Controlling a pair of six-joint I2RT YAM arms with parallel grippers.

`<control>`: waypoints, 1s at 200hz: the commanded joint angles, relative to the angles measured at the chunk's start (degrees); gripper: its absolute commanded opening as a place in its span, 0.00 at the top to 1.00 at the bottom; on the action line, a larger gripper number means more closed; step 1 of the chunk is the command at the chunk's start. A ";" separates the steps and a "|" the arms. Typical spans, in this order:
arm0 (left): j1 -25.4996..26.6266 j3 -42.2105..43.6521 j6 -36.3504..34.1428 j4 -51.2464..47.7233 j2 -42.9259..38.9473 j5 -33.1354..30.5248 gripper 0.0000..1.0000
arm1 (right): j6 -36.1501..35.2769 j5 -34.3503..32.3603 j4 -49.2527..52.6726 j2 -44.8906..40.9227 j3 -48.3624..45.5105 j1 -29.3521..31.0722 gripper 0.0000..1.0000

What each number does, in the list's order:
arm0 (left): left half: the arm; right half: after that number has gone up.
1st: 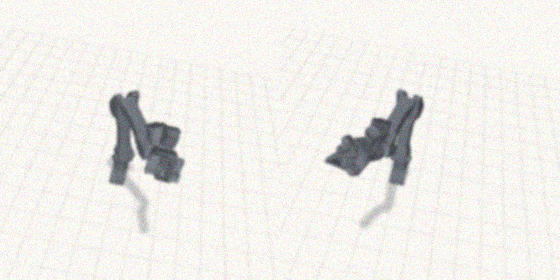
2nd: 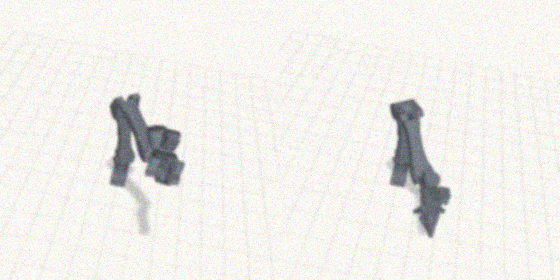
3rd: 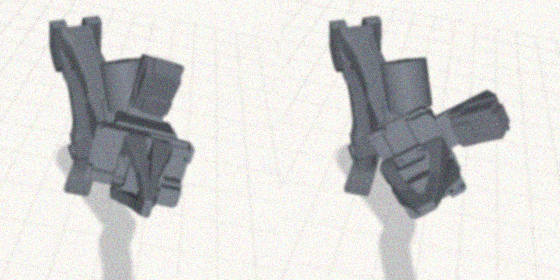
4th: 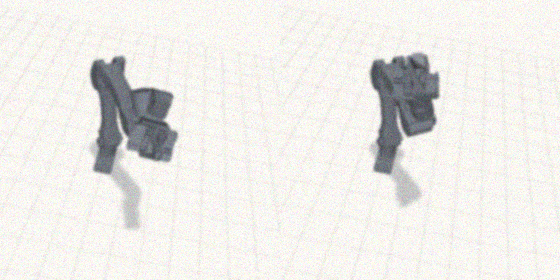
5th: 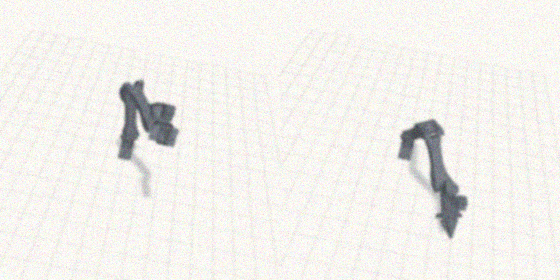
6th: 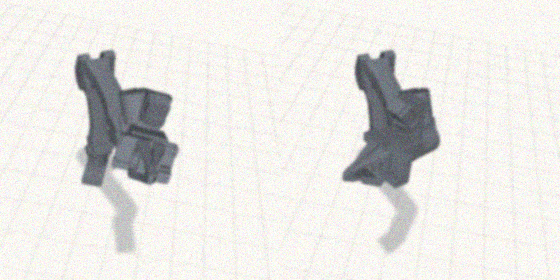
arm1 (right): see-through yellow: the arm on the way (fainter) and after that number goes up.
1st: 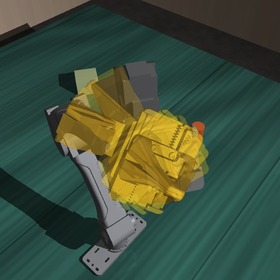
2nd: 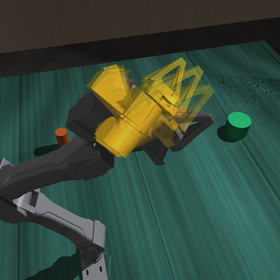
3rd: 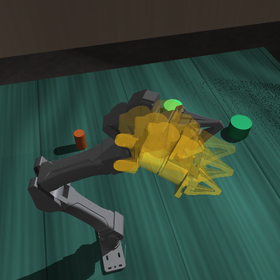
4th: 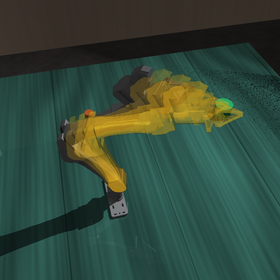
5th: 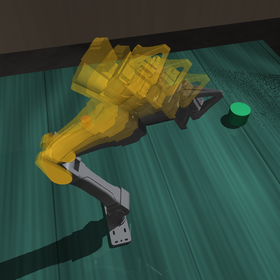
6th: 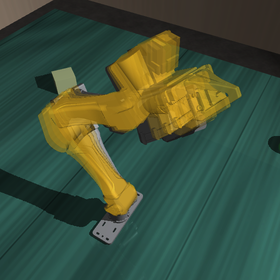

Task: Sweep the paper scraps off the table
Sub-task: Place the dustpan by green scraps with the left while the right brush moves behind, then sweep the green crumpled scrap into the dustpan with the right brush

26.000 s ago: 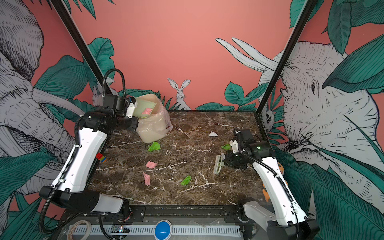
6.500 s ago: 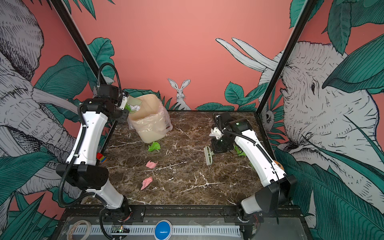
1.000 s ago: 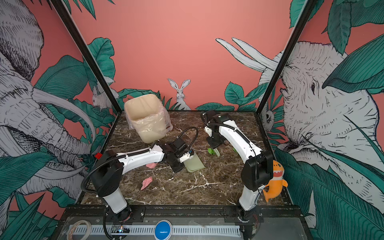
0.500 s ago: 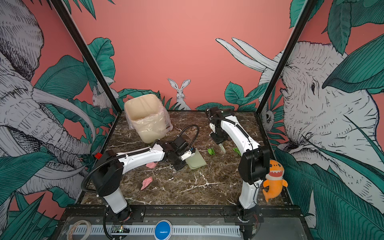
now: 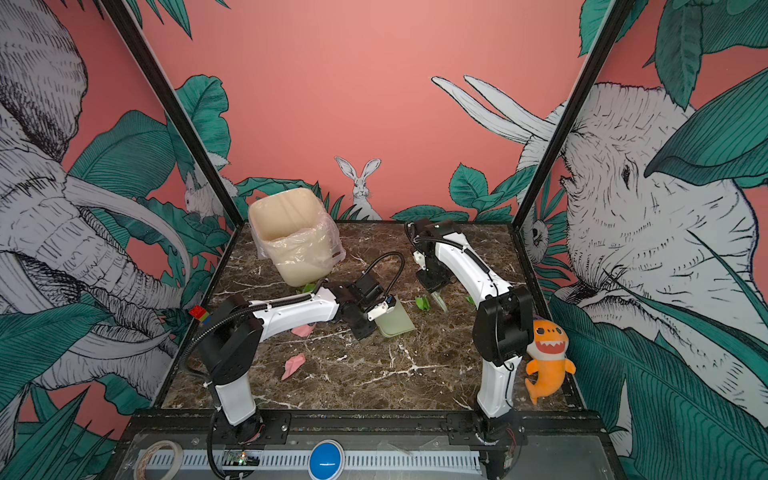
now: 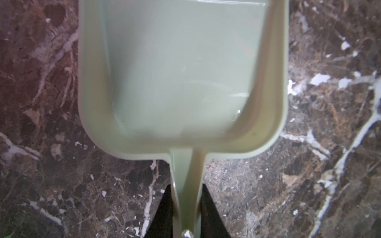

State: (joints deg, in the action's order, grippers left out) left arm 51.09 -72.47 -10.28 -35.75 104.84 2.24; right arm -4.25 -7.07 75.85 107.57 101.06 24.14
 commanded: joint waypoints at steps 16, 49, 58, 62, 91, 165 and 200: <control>0.33 -2.37 -0.53 1.03 0.98 0.11 0.84 | 1.15 2.00 1.49 -1.16 0.35 1.99 1.00; 0.33 -2.38 -0.58 0.78 1.70 0.51 0.84 | 1.57 2.92 2.40 -1.06 1.09 3.92 1.00; 0.37 -2.37 -0.66 0.78 1.93 0.55 0.84 | 1.74 3.17 2.62 -1.12 1.07 4.32 1.00; 0.33 -2.37 -0.62 0.75 2.04 0.49 0.84 | 1.85 3.27 2.61 -1.14 1.08 4.50 1.00; 0.33 -2.15 -0.53 0.88 2.04 0.41 0.84 | 2.78 5.76 2.57 -2.16 1.20 5.34 1.00; 0.33 -1.80 -0.54 0.98 2.21 0.58 0.85 | 3.78 6.73 3.13 -5.17 2.02 5.85 1.00; 0.33 -1.63 -0.46 1.06 2.21 0.73 0.85 | 2.76 0.73 5.62 -2.81 4.12 4.62 1.00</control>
State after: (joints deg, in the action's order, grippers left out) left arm 51.09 -73.49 -10.35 -34.30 107.24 2.35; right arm -0.49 -2.55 78.24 104.51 102.35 29.19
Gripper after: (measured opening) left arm 0.190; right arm 0.062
